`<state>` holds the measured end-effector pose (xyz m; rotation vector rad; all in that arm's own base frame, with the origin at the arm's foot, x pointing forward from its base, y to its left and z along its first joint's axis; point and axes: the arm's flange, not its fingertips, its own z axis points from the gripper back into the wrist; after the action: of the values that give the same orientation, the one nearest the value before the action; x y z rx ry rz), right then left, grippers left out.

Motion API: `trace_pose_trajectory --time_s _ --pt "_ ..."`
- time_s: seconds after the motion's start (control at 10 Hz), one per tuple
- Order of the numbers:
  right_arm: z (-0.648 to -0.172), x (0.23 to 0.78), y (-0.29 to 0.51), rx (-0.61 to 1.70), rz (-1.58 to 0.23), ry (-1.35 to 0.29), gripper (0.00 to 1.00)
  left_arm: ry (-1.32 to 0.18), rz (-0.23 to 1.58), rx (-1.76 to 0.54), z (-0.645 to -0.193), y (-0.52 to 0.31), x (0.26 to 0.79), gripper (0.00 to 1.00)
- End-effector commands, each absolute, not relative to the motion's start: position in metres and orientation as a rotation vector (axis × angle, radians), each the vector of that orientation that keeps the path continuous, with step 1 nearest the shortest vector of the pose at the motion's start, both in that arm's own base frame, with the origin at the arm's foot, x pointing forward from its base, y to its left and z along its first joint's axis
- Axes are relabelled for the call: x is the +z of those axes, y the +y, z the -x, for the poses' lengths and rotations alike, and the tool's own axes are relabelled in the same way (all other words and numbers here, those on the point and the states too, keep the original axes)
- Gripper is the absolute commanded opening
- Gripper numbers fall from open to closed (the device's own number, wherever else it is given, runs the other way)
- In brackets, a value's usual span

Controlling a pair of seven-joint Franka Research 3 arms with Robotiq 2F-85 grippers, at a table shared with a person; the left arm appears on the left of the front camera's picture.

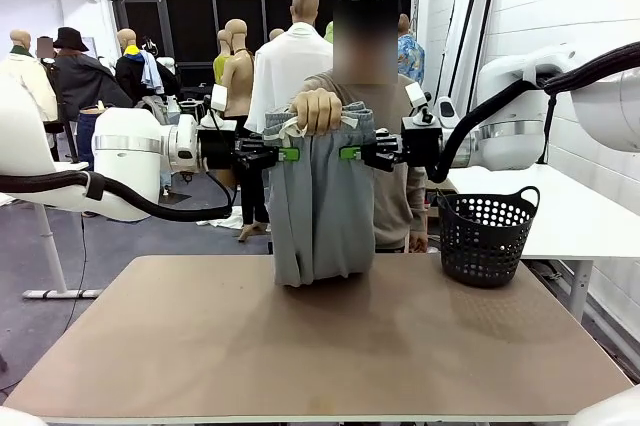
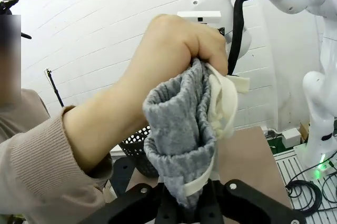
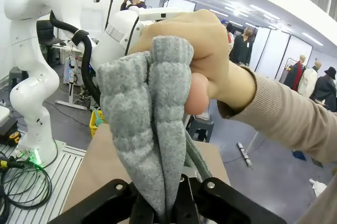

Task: Fold the training pants.
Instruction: Grab both ends of the Training pants handed by a person, then release the ends of the Training pants and then grab the overlapped ends.

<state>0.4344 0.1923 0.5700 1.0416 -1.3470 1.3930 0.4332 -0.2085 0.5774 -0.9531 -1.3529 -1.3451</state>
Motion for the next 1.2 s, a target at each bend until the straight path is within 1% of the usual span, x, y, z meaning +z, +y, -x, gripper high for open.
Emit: trace_pose_trajectory --time_s 0.0,0.2,0.3,0.4,1.1 --pt "-0.436 0.578 0.193 1.398 -1.051 -1.335 0.00 -1.304 0.949 -1.331 -0.441 -0.210 0.574 0.00" --pt "-0.436 0.573 0.192 1.390 -1.035 -1.332 0.00 -1.324 0.885 -1.324 -0.448 -0.207 0.574 0.00" --pt "-0.436 0.569 0.192 1.405 -1.027 -1.309 0.00 -1.308 0.889 -1.387 -0.451 -0.207 0.574 0.00" --pt "-0.435 0.569 0.192 1.394 -1.034 -1.343 0.00 -1.342 0.942 -1.328 -0.439 -0.207 0.571 0.00" --pt "-0.435 0.569 0.192 1.394 -1.034 -1.343 0.00 -1.342 0.942 -1.328 -0.439 -0.207 0.571 0.00"
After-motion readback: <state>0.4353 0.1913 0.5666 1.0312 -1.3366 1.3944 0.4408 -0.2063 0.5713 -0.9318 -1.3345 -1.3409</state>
